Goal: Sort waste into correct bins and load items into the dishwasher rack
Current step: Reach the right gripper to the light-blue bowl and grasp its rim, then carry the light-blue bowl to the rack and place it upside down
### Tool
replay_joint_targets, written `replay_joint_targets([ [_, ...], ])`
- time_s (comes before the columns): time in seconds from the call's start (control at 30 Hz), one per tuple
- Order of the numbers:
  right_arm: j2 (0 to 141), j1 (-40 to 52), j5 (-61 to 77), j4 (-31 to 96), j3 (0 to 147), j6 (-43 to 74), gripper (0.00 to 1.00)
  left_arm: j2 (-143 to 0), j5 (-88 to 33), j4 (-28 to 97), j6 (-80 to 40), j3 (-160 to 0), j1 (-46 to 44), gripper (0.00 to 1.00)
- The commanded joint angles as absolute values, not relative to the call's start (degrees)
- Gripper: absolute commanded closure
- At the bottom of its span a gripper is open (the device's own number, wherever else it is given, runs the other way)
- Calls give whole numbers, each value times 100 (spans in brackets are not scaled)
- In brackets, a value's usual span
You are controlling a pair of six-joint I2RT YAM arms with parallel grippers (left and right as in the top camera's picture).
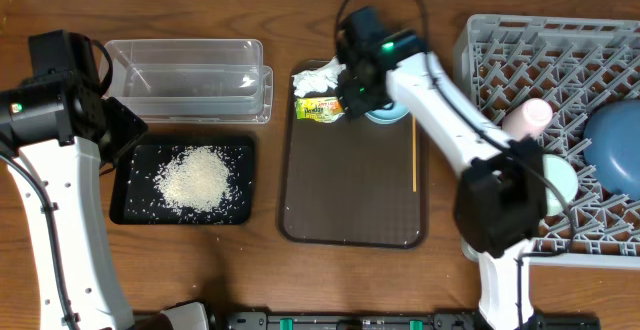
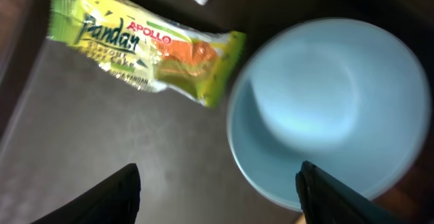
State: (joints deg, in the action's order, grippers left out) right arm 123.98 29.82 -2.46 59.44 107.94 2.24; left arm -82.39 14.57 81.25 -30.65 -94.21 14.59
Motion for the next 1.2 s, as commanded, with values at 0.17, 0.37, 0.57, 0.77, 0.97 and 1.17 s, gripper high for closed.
replay_joint_targets([
  [0.17, 12866, 3264, -1372, 5618, 10945, 250, 27, -8200, 1553, 8162, -3072, -9439, 1483, 10],
  [0.37, 13102, 3140, -1372, 5557, 10943, 279, 44, -8200, 1553, 8162, -3074, -9439, 1483, 10],
  [0.57, 13128, 3148, -1347, 5564, 10943, 377, 60, -8200, 1551, 8162, -3072, -9439, 1483, 10],
  [0.77, 13161, 3144, -1350, 5575, 10895, 434, 63, -8200, 1553, 8162, -3074, -9439, 1483, 10],
  [0.97, 13159, 3146, -1354, 5568, 10910, 628, 87, -8200, 1553, 8162, -3072, -9439, 1483, 10],
  [1.17, 13080, 3142, -1352, 5935, 11288, 687, 99, -8200, 1553, 8162, -3074, -9439, 1483, 10],
])
